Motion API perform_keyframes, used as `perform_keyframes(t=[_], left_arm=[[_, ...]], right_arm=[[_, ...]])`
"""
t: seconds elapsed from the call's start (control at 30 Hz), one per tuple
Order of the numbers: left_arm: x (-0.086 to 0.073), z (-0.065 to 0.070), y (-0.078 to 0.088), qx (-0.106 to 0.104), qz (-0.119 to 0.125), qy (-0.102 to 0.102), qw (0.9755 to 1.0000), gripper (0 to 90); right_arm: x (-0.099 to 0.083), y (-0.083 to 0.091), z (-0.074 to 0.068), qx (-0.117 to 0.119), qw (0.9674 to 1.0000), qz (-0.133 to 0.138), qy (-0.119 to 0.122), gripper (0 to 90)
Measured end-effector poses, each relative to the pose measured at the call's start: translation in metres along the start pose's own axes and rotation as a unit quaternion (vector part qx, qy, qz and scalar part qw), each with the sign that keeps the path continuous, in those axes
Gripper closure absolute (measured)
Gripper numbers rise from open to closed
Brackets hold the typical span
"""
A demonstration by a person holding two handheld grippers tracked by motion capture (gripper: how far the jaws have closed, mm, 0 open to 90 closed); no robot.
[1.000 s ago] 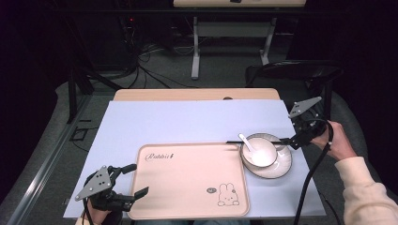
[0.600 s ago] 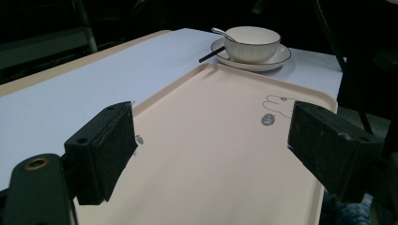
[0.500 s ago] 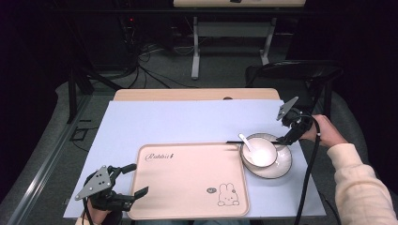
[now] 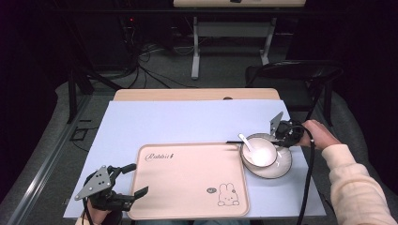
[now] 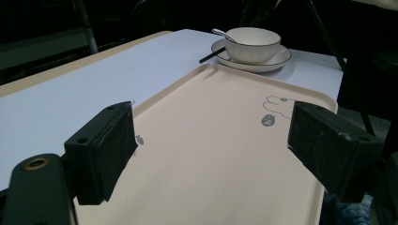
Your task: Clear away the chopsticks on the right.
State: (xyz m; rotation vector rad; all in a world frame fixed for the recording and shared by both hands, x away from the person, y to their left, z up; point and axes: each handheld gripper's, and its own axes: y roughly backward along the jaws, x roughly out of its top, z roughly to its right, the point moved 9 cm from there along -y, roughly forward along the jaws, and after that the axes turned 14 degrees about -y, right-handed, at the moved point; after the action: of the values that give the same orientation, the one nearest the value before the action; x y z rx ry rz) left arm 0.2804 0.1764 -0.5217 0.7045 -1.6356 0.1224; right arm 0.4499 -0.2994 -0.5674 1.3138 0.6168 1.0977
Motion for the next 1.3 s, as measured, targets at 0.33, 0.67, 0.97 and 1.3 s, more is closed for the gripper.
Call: perform_keyframes(t=[0.33,0.67,0.97,1.3], left_arm=[[0.000,-0.001,0.001,0.003,-0.003,0.000,1.0000,15.5],[0.000,-0.001,0.001,0.004,-0.003,0.000,1.0000,15.4],[-0.001,-0.001,0.001,0.002,-0.004,0.001,1.0000,15.5],[0.000,-0.001,0.000,0.006,-0.001,0.001,1.0000,15.5]], right_arm=[[0.002,-0.012,-0.003,0.003,0.9992,-0.030,0.025,78.0],[0.005,-0.019,-0.003,0.004,0.9981,-0.041,0.046,80.5],[-0.005,-0.029,-0.004,0.018,0.9989,-0.039,0.016,84.8],[-0.004,-0.019,0.001,0.016,0.9997,-0.017,-0.011,85.2]])
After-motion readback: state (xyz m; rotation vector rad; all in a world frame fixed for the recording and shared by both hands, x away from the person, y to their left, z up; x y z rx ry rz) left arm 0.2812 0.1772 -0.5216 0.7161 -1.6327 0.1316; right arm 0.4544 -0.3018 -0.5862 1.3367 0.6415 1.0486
